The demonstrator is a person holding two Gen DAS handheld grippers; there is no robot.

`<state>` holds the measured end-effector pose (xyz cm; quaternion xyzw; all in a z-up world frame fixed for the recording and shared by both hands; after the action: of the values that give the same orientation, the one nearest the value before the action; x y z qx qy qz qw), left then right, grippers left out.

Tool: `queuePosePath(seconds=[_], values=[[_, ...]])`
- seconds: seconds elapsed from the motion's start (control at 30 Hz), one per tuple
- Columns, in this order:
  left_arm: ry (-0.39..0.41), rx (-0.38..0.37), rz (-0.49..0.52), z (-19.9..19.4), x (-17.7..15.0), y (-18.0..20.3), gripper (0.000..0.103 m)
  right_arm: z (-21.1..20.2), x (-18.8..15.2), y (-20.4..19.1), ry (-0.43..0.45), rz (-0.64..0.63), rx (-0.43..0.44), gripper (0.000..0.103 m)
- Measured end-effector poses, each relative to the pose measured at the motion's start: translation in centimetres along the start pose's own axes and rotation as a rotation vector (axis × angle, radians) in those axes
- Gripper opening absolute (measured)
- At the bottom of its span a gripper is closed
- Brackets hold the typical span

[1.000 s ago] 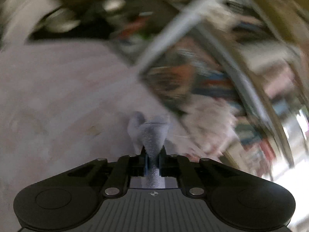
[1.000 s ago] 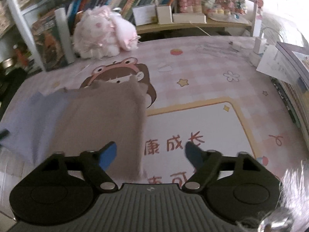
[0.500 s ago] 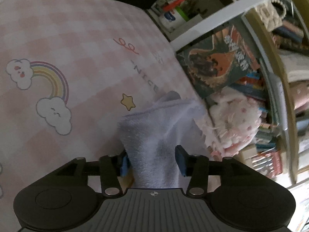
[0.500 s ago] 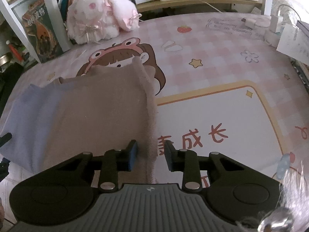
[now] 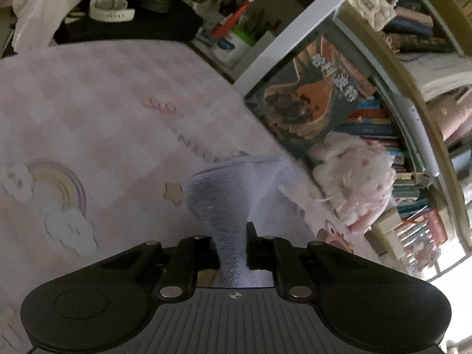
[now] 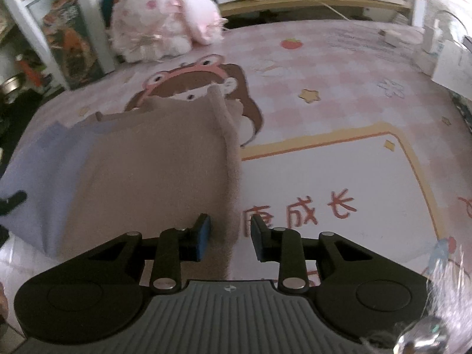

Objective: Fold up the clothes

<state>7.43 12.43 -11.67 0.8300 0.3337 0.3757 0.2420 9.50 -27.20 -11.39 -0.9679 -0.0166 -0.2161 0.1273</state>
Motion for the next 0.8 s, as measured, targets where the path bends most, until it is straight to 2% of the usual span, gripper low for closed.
queuePosePath(seconds=[0.23,0.3,0.4,0.57,0.7,0.8], values=[[-0.023,0.005,-0.100,0.8,-0.2,-2.4,0.020,0.6,0.2,-2.0,-0.017,-0.071,0.042,0.029],[-0.029,0.006,-0.129,1.0,-0.2,-3.0,0.020,1.0,0.3,-2.3,-0.025,-0.084,0.048,0.029],[-0.032,0.014,-0.159,1.2,-0.3,-3.6,0.015,1.5,0.3,-2.2,-0.038,-0.080,0.063,0.028],[0.009,0.049,-0.099,0.3,0.1,-1.8,0.012,1.9,0.2,-2.2,-0.054,-0.090,0.111,0.021],[0.067,0.023,-0.028,-1.5,0.7,1.7,0.011,2.0,0.2,-2.3,-0.061,-0.130,0.140,0.020],[0.108,0.011,0.061,-2.9,0.7,5.7,0.011,2.1,0.3,-1.9,-0.075,-0.112,0.182,0.020]])
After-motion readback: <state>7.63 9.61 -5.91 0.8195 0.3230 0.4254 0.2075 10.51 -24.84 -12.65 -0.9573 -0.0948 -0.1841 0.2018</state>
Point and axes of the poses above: each gripper's, at about its wrist camera, not at the fingertips, and z roughly the way its jaws point, y to its right, x to its top, the point moved 10 cm from there along z, roughly the way its jaws point, and after that the axes turned 6 degrees about -y, right-handed, at the moved point
